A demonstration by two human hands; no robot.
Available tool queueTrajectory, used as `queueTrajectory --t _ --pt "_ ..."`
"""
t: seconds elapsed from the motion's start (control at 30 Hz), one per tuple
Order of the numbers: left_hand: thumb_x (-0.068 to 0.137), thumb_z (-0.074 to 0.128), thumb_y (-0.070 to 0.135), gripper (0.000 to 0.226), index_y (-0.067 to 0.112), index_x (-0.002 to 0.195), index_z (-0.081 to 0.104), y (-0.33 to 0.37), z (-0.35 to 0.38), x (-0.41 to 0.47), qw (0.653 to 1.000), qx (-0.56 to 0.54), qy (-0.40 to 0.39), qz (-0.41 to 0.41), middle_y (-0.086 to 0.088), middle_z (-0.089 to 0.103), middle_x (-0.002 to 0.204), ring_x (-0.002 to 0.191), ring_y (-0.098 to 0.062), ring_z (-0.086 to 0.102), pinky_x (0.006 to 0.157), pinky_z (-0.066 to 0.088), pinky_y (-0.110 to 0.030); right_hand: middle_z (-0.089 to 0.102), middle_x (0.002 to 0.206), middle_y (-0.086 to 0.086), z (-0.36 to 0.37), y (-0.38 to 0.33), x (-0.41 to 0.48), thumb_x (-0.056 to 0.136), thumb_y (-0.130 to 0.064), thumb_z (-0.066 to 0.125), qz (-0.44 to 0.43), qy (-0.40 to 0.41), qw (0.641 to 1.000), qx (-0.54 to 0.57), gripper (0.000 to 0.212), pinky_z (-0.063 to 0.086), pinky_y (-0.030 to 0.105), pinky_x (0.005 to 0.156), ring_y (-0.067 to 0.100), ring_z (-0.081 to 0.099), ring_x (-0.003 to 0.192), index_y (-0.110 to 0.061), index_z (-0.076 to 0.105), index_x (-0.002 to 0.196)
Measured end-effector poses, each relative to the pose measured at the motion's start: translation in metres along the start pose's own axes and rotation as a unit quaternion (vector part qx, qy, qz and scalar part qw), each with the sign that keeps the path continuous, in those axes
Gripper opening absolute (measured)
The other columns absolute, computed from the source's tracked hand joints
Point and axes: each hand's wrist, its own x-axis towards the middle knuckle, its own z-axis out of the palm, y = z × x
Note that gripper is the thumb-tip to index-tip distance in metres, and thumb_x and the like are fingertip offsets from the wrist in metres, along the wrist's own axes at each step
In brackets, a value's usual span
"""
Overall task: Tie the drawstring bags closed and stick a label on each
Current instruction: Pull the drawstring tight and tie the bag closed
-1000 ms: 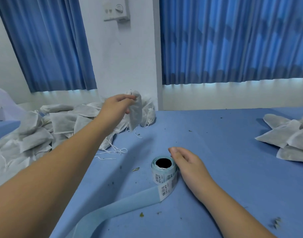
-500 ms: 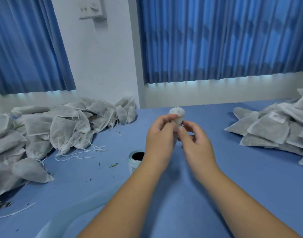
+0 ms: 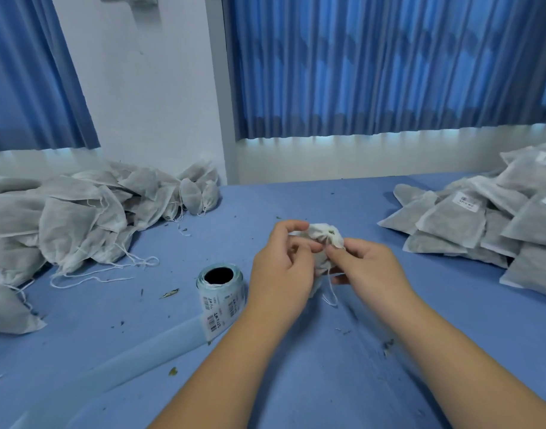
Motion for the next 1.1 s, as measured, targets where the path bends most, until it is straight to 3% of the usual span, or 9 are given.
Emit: queueTrajectory --t 0.13,0.27,0.4,0.53,0.7,0.8,0.9,1.0,1.1 --pt "0.081 0.052 0.02 0.031 0.027 0.11 0.059 0.002 -0.005 -0.002 0.979 0.117 0.057 0.158 0.013 0.06 0.106 0.094 -0.004 0.057 0.088 0.045 -0.024 0.073 0.072 0.005 -0.005 -0.006 -0.003 0.097 -0.02 0.054 -0.023 -0.036 0.999 -0.027 0.03 0.057 0.035 0.071 0.013 0.066 0.064 -0.009 0.073 0.076" --pt "0.083 0.051 0.017 0.043 0.015 0.125 0.06 0.005 -0.005 -0.006 0.963 0.179 0.02 0.201 0.005 0.06 0.119 0.11 -0.01 0.051 0.1 0.039 -0.037 0.068 0.07 0.013 -0.004 -0.015 -0.013 0.1 -0.019 0.05 -0.038 -0.11 0.993 -0.007 0.033 0.056 0.038 0.072 0.019 0.062 0.062 0.0 0.069 0.08" --pt "0.083 0.049 0.018 0.042 0.023 0.123 0.061 0.003 -0.009 -0.006 0.966 0.198 -0.039 0.164 0.009 0.066 0.116 0.105 -0.008 0.056 0.094 0.045 -0.033 0.058 0.051 0.004 -0.005 -0.021 -0.022 0.101 -0.022 0.048 -0.026 -0.142 0.988 -0.048 0.038 0.043 0.025 0.048 0.017 0.051 0.046 -0.005 0.059 0.069" --pt "0.077 0.051 0.012 0.035 0.015 0.107 0.07 0.006 -0.013 -0.005 0.933 0.277 -0.015 0.228 0.003 0.072 0.101 0.09 -0.019 0.065 0.078 0.051 -0.035 0.033 0.044 -0.009 -0.015 -0.024 -0.023 0.099 -0.029 0.051 -0.014 -0.139 0.983 -0.123 0.039 0.025 0.018 0.042 0.008 0.027 0.042 -0.01 0.051 0.065" --pt "0.074 0.048 -0.001 0.028 0.006 0.087 0.072 0.009 -0.018 -0.001 0.895 0.315 0.042 0.312 -0.007 0.068 0.077 0.07 -0.03 0.064 0.066 0.048 -0.039 0.025 0.046 -0.006 -0.025 -0.034 -0.025 0.095 -0.03 0.054 -0.01 -0.161 0.987 0.012 0.041 0.02 0.019 0.042 0.012 0.02 0.042 -0.018 0.068 0.059" --pt "0.069 0.053 -0.008 0.028 0.008 0.08 0.072 0.01 -0.021 0.002 0.857 0.366 0.09 0.352 -0.005 0.065 0.071 0.066 -0.029 0.063 0.07 0.039 -0.035 0.021 0.048 -0.007 -0.028 -0.037 -0.025 0.09 -0.034 0.06 -0.015 -0.206 0.973 0.104 0.033 0.019 0.02 0.043 0.011 0.017 0.043 -0.015 0.072 0.066" --pt "0.071 0.04 -0.002 0.033 0.011 0.072 0.069 0.012 -0.019 0.001 0.834 0.388 0.11 0.377 -0.002 0.062 0.064 0.065 -0.027 0.061 0.071 0.032 -0.03 0.024 0.049 -0.004 -0.027 -0.036 -0.025 0.09 -0.034 0.057 -0.022 -0.226 0.958 0.173 0.033 0.025 0.021 0.042 0.012 0.022 0.043 -0.009 0.073 0.075" --pt "0.072 0.029 0.007 0.036 0.008 0.073 0.065 0.009 -0.01 -0.005 0.863 0.371 0.026 0.343 -0.004 0.059 0.061 0.063 -0.029 0.057 0.07 0.038 -0.034 0.026 0.048 -0.003 -0.028 -0.036 -0.023 0.086 -0.031 0.054 -0.004 -0.218 0.95 0.221 0.033 0.027 0.021 0.04 0.011 0.025 0.04 -0.004 0.07 0.076" --pt "0.078 0.026 0.019 0.038 0.011 0.09 0.061 0.007 0.001 -0.014 0.943 0.256 -0.109 0.181 -0.002 0.065 0.075 0.075 -0.027 0.056 0.071 0.045 -0.045 0.022 0.047 -0.005 -0.031 -0.036 -0.022 0.084 -0.03 0.054 0.027 -0.207 0.948 0.24 0.032 0.022 0.019 0.038 0.008 0.019 0.039 -0.003 0.067 0.071"
